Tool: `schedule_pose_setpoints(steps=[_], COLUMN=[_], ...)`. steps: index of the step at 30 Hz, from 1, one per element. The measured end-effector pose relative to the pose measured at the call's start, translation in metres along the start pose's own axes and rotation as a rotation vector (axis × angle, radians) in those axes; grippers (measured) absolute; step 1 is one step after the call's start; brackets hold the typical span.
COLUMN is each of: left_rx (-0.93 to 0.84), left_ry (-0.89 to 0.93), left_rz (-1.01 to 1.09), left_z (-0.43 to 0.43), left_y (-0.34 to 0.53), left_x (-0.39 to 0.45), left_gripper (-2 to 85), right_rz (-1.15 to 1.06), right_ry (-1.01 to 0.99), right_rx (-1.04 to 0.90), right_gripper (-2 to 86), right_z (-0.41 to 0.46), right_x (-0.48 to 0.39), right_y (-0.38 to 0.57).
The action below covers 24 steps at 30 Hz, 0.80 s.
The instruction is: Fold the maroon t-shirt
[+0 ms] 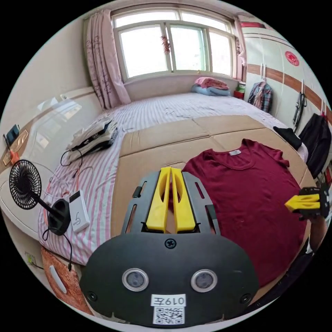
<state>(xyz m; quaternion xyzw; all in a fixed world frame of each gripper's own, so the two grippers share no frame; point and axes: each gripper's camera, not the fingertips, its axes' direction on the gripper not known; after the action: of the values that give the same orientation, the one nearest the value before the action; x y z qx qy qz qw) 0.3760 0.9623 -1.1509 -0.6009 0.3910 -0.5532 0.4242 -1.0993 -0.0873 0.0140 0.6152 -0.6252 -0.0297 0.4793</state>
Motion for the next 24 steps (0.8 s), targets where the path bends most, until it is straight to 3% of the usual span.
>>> schedule_pose_setpoints(steps=[3,6,8,12,16,24], left_rx=[0.046,0.003,-0.043,-0.182,-0.192,-0.189], left_ry=[0.151,0.166,0.248,0.297,0.407,0.221], left_rz=[0.101,0.219,0.241,0.222,0.216,0.173], left_z=[-0.007,0.001,0.007,0.018,0.013,-0.009], left_y=[-0.029,-0.058,-0.071,-0.099,-0.104,-0.129], left_x=[0.055,0.114,0.150,0.226,0.269,0.317], left_gripper=[0.9,0.9,0.8,0.7,0.6,0.7], right_rz=[0.078,0.104,0.220,0.408,0.614,0.800], right_ry=[0.036,0.089,0.083,0.160,0.195,0.136], right_rx=[0.007,0.040,0.128,0.115,0.192,0.076], right_gripper=[-0.8,-0.8,-0.7,-0.1,0.8,0.4], right_z=[-0.035,-0.069,-0.092,-0.103,-0.119,-0.142], right_x=[0.046,0.074,0.095,0.121,0.144,0.161], right_y=[0.006,0.002,-0.010,-0.044,-0.083,-0.122])
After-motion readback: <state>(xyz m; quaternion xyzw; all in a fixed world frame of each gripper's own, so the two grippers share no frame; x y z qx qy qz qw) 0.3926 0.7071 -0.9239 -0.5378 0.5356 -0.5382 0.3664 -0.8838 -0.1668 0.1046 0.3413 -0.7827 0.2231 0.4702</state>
